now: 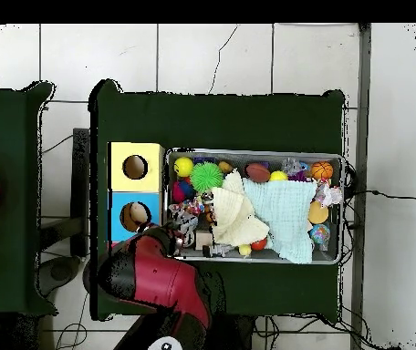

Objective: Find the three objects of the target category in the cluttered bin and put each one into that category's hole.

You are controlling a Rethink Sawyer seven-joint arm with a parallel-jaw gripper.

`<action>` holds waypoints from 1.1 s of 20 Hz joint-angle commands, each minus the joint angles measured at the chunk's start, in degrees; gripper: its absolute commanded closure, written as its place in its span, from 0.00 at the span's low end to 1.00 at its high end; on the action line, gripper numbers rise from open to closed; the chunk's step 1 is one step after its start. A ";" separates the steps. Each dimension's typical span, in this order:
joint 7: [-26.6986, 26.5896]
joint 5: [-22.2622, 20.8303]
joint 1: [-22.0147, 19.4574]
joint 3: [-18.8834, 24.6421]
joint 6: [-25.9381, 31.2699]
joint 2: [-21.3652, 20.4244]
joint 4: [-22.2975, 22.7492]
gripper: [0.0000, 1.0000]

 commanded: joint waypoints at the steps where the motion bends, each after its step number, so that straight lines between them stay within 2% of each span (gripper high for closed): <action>1: 16.17 3.67 1.95 -0.19 9.79 0.46 -0.61 1.00; 4: 17.13 4.35 3.76 -1.67 12.24 0.43 -1.42 1.00; 13: 18.24 6.15 7.15 -3.37 13.18 0.75 -1.05 1.00; 22: 22.18 9.14 11.33 -5.07 15.37 3.26 -3.43 1.00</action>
